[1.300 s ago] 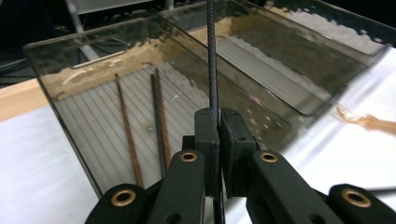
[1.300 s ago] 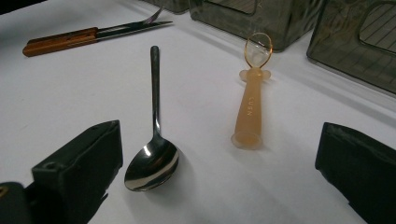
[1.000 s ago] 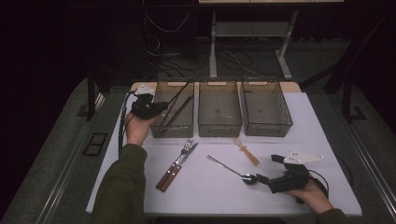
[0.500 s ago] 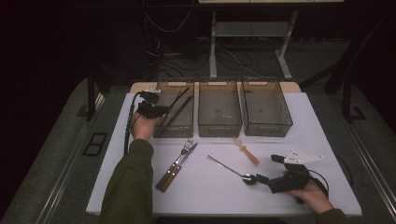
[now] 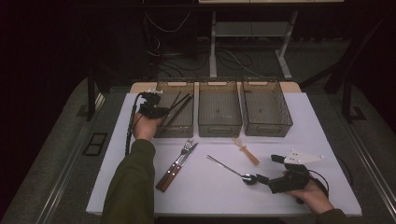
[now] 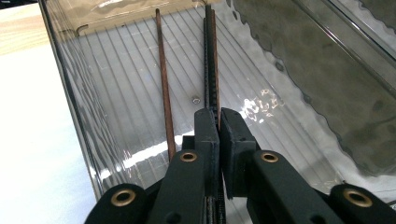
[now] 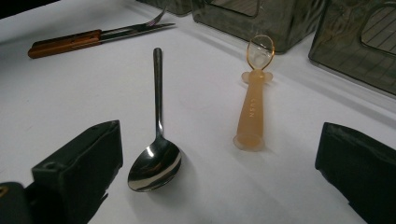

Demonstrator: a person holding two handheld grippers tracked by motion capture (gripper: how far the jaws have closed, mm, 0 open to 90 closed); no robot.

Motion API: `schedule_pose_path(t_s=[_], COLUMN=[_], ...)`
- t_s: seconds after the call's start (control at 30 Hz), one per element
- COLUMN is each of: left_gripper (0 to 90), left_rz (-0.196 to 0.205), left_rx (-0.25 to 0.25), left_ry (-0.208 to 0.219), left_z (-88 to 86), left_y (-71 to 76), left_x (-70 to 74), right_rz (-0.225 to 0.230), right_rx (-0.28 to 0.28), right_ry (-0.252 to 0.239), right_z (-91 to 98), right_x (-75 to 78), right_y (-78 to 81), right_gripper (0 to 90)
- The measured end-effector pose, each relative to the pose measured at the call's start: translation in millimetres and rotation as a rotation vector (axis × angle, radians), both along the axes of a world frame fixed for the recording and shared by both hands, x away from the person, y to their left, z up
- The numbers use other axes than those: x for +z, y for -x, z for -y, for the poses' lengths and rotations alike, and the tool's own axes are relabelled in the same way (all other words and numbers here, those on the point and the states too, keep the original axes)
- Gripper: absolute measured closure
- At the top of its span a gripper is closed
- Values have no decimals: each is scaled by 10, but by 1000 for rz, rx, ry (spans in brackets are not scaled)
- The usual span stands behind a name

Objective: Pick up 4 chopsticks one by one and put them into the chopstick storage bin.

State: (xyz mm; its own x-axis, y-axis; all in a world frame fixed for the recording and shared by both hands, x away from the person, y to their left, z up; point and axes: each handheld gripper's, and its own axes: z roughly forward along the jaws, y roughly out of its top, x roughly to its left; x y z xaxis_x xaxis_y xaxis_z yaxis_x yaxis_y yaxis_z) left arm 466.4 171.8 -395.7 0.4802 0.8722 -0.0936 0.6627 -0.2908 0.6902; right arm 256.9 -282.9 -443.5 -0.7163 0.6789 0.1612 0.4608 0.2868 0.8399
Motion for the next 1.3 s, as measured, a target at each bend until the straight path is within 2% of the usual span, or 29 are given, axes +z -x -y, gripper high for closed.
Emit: schedule_pose_path(t_s=[0.23, 0.43, 0.57, 0.63, 0.77, 0.8, 0.9, 1.03, 1.17, 1.3], left_gripper=[847, 711, 608, 548, 476, 462, 409, 369, 335, 292], left_rz=[3, 23, 43, 41, 68, 77, 96, 127, 158, 175], left_rx=[11, 6, -16, -34, -64, -74, -110, -155, -194, -237], left_ry=[10, 15, 31, 43, 50, 47, 77, 81, 118, 126], left_z=[-1, 14, 6, -5, -23, -26, -24, 9, 57, 80], left_y=[0, 12, 33, 45, 100, 117, 184, 325, 478, 646], left_x=[0, 25, 54, 71, 136, 159, 224, 289, 304, 291], right_rz=[-1, 1, -1, 1, -1, -1, 0, -7, -3, -5], right_rx=[-1, 0, 0, -1, -2, -2, -1, -5, -10, -10], right_ry=[-1, -1, 0, 0, 1, 2, 2, 1, -4, -4], right_z=[0, 1, 0, -1, -1, -1, -2, -2, 3, 4], right_x=[0, 1, 1, 1, 1, 1, 1, -2, 1, -2], right_y=[1, 2, 1, 1, 2, 2, 2, -2, -2, -11], right_gripper=[9, 9, 9, 9, 9, 9, 9, 9, 9, 9])
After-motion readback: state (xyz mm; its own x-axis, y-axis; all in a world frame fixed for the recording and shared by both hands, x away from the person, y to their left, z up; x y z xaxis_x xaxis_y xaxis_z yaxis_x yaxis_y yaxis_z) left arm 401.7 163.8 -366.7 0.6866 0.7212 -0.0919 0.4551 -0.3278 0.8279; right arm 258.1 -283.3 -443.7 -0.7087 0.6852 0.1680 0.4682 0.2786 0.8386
